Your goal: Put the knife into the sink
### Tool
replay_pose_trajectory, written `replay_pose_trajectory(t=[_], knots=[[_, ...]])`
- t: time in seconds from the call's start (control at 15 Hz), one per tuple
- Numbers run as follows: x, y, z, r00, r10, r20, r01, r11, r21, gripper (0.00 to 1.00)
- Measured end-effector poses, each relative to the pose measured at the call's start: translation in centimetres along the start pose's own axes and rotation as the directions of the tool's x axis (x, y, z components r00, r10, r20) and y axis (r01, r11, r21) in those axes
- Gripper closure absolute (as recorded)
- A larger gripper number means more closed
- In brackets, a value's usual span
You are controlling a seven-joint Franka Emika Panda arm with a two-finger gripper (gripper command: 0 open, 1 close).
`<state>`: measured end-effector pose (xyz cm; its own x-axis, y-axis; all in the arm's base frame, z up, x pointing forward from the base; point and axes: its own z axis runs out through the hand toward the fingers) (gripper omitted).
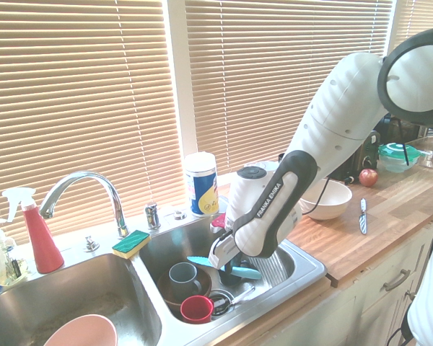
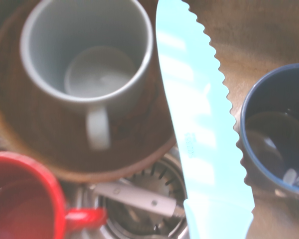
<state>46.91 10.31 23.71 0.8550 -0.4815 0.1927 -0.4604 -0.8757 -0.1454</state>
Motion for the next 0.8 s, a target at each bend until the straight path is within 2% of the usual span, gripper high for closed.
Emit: replay_pose_trajectory(t=[0.4, 0.47, 0.8], knots=[[0.5, 0.3, 4.4, 0.999, 0.015, 0.030, -0.014, 1.000, -0.019, 1.00], [0.3, 0.4, 5.0, 0.999, 0.019, 0.039, -0.018, 0.999, -0.027, 0.00], [-0.7, 0.6, 7.3, 0.995, 0.062, 0.074, -0.058, 0.997, -0.051, 0.00]])
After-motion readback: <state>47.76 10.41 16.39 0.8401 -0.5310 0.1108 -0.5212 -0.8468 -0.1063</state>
